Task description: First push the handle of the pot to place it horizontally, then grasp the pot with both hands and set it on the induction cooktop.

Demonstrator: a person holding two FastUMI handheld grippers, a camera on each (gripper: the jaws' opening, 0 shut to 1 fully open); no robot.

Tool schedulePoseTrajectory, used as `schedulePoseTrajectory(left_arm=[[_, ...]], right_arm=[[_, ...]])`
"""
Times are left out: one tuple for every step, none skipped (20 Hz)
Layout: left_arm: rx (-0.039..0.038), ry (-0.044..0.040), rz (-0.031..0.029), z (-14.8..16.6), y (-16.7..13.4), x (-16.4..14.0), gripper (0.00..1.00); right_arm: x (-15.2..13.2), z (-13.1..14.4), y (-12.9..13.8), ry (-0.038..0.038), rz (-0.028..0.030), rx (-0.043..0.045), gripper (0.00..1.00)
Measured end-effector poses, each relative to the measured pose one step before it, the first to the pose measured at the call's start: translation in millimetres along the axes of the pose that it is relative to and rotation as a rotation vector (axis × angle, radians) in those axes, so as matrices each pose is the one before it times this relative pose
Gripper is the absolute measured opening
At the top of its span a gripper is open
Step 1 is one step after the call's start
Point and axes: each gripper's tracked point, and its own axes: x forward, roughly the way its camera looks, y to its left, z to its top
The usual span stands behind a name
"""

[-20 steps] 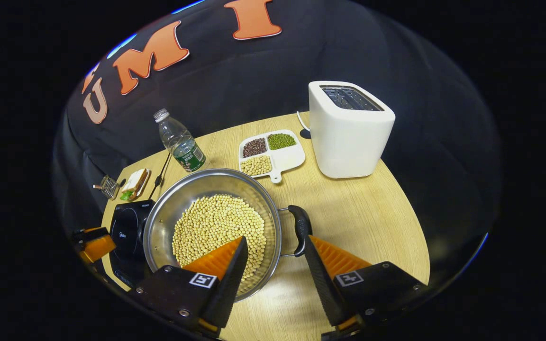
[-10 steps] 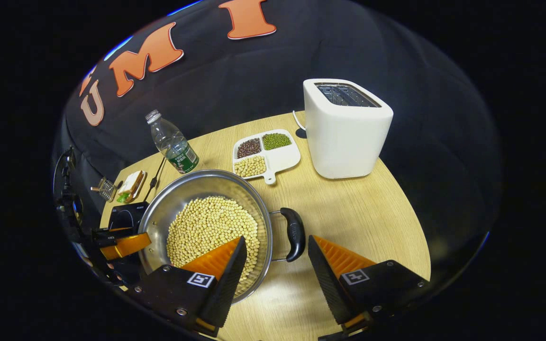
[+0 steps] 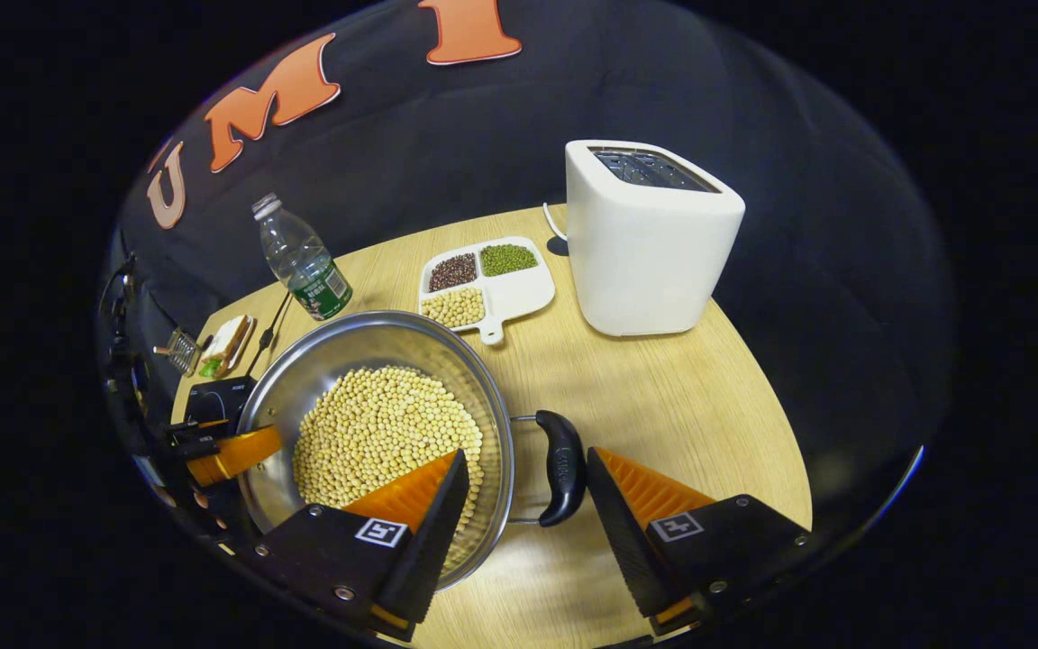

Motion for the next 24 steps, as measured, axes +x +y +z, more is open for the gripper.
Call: schedulePoseTrajectory(left_arm=[[-0.00110, -0.01682, 0.00933, 1.12, 0.46, 3.38, 0.84], [-0.00745, -0.01780, 0.00809, 2.47, -0.62, 2.01, 0.85], [0.00277, -0.01354, 0.01588, 1.08, 0.51, 2.77, 0.82], [0.01425, -0.01546, 0.01609, -0.59, 2.09, 1.57, 0.83], [0.02077, -0.01226, 0.01615, 1.12, 0.57, 2.98, 0.83], [0.02522, -0.00522, 0.01484, -0.92, 0.05, 3.33, 0.87], [0.01586, -0.01047, 0.01134, -0.74, 0.15, 2.21, 0.86], [0.01297, -0.00351, 0.00208, -0.36, -0.99, 1.52, 0.86], [0.01145, -0.00331, 0.00201, 0.09, -0.79, 2.08, 0.85], [0.01403, -0.00217, 0.00197, -0.69, 0.68, 0.82, 0.82], [0.00406, -0.01276, 0.00588, 3.21, 1.06, -0.06, 0.85], [0.01151, -0.00572, -0.00515, -0.96, -1.95, 3.55, 0.83], [0.01430, -0.00894, -0.00067, 0.79, 0.79, 0.25, 0.82], [0.01125, -0.01346, -0.00123, 2.01, -0.57, 2.29, 0.83], [0.01189, -0.01598, -0.00886, 1.20, -1.56, 0.40, 0.83], [0.00531, -0.01306, -0.00583, 1.42, -0.87, 1.32, 0.82], [0.01183, -0.00829, -0.00157, 0.45, -0.58, 1.43, 0.82], [0.00913, -0.01192, -0.00317, 0.59, -0.24, 0.99, 0.82], [0.00674, -0.01286, -0.00511, 2.41, 0.16, -1.57, 0.81], [0.00079, -0.00073, -0.00281, -1.22, -0.36, 1.58, 0.81], [0.00096, -0.00422, -0.00148, 0.71, -0.56, -0.28, 0.80], [-0.00550, -0.00562, -0.00250, 1.27, -0.62, 2.50, 0.79], [0.00495, 0.00161, 0.00084, 0.85, -0.23, -0.70, 0.78], [-0.00901, -0.00535, 0.00311, 0.27, -0.30, -2.31, 0.78]], right_arm=[[1.95, -1.13, -0.45, 0.00082, -0.00333, 0.00033, 0.83], [2.50, -2.42, -0.52, -0.00109, -0.00558, -0.00201, 0.83], [2.60, -1.89, -0.40, -0.00048, -0.00702, -0.00472, 0.83], [1.99, -2.54, -1.17, 0.00145, -0.00612, -0.00689, 0.83], [3.85, -2.19, 0.61, -0.00002, -0.00468, -0.00384, 0.83], [1.69, -3.33, -0.46, 0.00494, -0.00919, -0.00520, 0.83], [2.20, -1.70, -0.83, -0.00126, -0.00736, -0.00247, 0.83], [0.01, -1.23, 0.27, -0.00272, -0.00693, -0.00214, 0.83], [0.87, -0.83, -0.17, -0.00406, -0.00503, -0.00231, 0.83], [-0.05, -0.37, -0.87, -0.00323, -0.00452, -0.00405, 0.83], [0.89, -0.91, -1.19, -0.00122, -0.00699, -0.00147, 0.83], [0.68, -2.69, -2.09, 0.00204, -0.00550, -0.00391, 0.83], [1.57, -3.85, -1.26, 0.00896, -0.00141, 0.00046, 0.83], [2.89, -3.84, -1.05, 0.00895, -0.00166, 0.00366, 0.82], [3.28, -5.09, -0.44, 0.01442, -0.00168, 0.00332, 0.81], [3.96, -5.50, -0.32, 0.01180, 0.00118, 0.00169, 0.80], [1.35, -1.92, 0.50, 0.00165, 0.00687, 0.00660, 0.76], [0.70, 1.55, -0.91, -0.00891, -0.00185, 0.00327, 0.76], [0.82, 1.74, -0.69, -0.00987, -0.00373, 0.00140, 0.76], [1.42, 0.28, 0.55, -0.00468, -0.00011, 0.00507, 0.75], [-0.39, 1.01, 0.15, -0.00224, 0.00268, 0.00590, 0.73], [0.88, -0.07, -0.49, -0.00688, -0.00107, 0.00202, 0.72], [-1.04, 1.19, 0.28, -0.00681, -0.00270, 0.00094, 0.70], [-0.78, 1.14, -0.55, -0.00953, -0.00315, 0.00011, 0.69]])
